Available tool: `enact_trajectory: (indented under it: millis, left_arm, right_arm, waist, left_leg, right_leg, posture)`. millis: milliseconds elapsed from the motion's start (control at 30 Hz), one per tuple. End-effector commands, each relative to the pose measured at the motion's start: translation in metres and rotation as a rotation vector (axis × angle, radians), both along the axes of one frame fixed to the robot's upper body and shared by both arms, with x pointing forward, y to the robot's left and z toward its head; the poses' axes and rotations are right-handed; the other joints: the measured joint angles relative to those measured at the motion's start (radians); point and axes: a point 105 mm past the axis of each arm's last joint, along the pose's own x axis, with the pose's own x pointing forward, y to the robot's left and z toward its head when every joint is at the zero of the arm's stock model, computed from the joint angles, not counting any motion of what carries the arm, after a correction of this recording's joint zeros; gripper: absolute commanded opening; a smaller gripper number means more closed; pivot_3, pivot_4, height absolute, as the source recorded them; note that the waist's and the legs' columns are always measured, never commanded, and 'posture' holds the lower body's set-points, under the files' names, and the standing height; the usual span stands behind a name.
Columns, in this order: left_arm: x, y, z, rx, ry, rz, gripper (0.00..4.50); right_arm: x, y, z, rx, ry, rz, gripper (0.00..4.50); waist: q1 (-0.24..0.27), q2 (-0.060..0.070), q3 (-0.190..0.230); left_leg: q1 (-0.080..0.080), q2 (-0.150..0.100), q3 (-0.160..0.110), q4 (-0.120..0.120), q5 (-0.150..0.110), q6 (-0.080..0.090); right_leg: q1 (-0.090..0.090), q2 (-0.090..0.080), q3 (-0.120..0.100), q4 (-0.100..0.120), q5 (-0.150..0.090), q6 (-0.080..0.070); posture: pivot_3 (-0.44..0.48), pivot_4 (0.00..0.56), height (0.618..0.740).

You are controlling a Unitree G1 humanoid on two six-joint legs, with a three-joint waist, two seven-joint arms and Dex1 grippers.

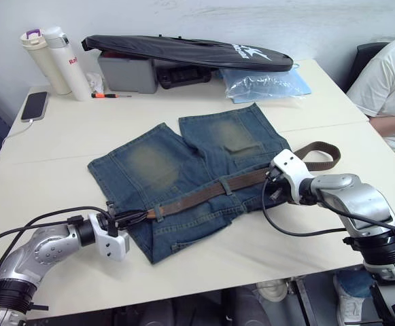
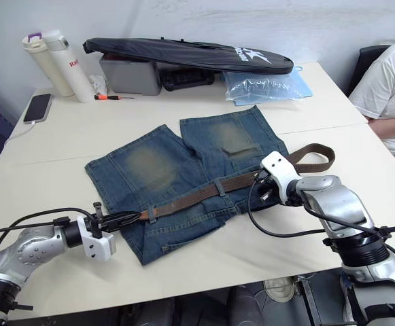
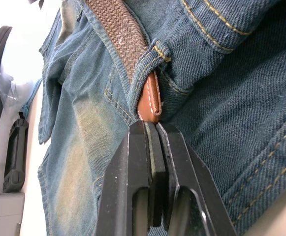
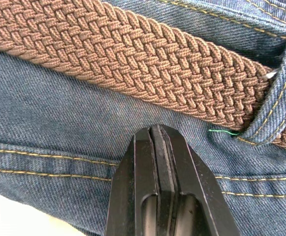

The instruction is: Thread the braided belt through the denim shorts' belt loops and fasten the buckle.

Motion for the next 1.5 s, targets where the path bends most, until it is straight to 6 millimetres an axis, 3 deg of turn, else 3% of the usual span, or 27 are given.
enact_trajectory:
  millis: [33,300,400,467,600,800,1033,1167,1400,1500]
  left_arm:
    - [0.002,-0.001,0.005,-0.016,-0.026,-0.004,0.08]
    - [-0.009,0.025,0.010,0.027,-0.008,0.058,0.08]
    - [-0.018,0.053,0.016,0.042,-0.008,0.156,0.08]
    - [-0.022,0.062,0.019,0.049,-0.008,0.187,0.08]
    - [-0.041,0.111,0.030,0.082,-0.011,0.358,0.08]
    - [-0.090,0.187,0.029,0.149,0.055,0.636,0.08]
    - [-0.135,0.244,0.043,0.220,0.074,0.866,0.08]
    - [-0.139,0.256,0.052,0.218,0.058,0.913,0.08]
    - [-0.146,0.269,0.046,0.254,0.090,0.965,0.08]
    - [-0.132,0.264,0.047,0.158,0.072,0.971,0.08]
  right_arm:
    - [-0.004,0.000,-0.007,0.002,0.025,-0.001,0.00]
    - [-0.006,-0.012,-0.012,-0.018,0.046,-0.035,0.00]
    - [-0.007,-0.011,-0.013,0.005,0.057,-0.038,0.00]
    - [-0.007,-0.011,-0.013,0.007,0.060,-0.036,0.00]
    - [-0.005,-0.005,-0.017,0.011,0.075,-0.001,0.00]
    - [0.005,0.011,-0.020,0.018,0.077,0.077,0.00]
    - [0.016,0.026,-0.016,0.020,0.062,0.144,0.00]
    - [0.021,0.034,-0.010,0.026,0.048,0.166,0.00]
    - [0.023,0.038,-0.005,0.027,0.042,0.176,0.00]
    - [0.023,0.037,-0.002,0.026,0.038,0.174,0.00]
  waist:
    - [0.000,0.000,0.000]
    - [-0.001,0.000,0.000]
    - [-0.001,0.000,0.000]
    - [-0.002,0.000,0.000]
    - [-0.002,-0.001,-0.001]
    - [-0.025,-0.004,-0.003]
    - [-0.032,-0.009,-0.004]
    - [-0.032,-0.008,-0.004]
    - [-0.044,-0.008,-0.004]
    - [-0.046,-0.008,-0.005]
  left_leg:
    - [0.000,0.000,0.000,0.000,0.000,0.000]
    - [0.000,0.000,0.000,-0.001,0.000,0.000]
    - [0.000,0.000,0.000,-0.001,0.000,0.000]
    - [0.000,0.001,0.000,-0.001,0.000,0.000]
    - [0.000,0.001,0.000,-0.001,-0.002,-0.002]
    - [0.002,0.002,0.001,-0.004,-0.003,-0.002]
    - [0.012,0.010,0.008,-0.008,-0.007,-0.009]
    - [0.014,0.014,0.012,-0.008,-0.008,-0.011]
    - [0.016,0.017,0.025,-0.011,-0.011,-0.015]
    - [0.015,0.016,0.029,-0.011,-0.011,-0.015]
  right_leg:
    - [0.000,0.000,0.000,0.000,0.000,0.000]
    - [0.000,0.000,0.000,0.000,0.000,0.000]
    - [0.000,-0.001,-0.001,-0.001,-0.001,-0.001]
    - [-0.001,-0.002,-0.001,-0.001,-0.001,-0.002]
    - [-0.001,-0.003,-0.002,0.000,-0.003,-0.006]
    - [-0.002,-0.003,-0.005,0.000,-0.005,-0.008]
    - [0.001,-0.002,-0.014,0.001,-0.006,-0.010]
    - [-0.001,0.000,-0.017,0.003,-0.007,-0.013]
    - [-0.008,-0.002,-0.021,0.008,-0.006,-0.012]
    - [-0.011,-0.006,-0.027,0.009,-0.006,-0.012]
  posture:
    - [0.000,0.150,0.740]
    - [0.000,0.150,0.740]
    - [0.000,0.150,0.740]
    - [0.000,0.150,0.740]
    - [0.000,0.150,0.740]
    - [0.000,0.150,0.740]
    - [0.000,0.150,0.740]
    - [0.000,0.150,0.740]
    - [0.000,0.150,0.740]
    - [0.000,0.150,0.740]
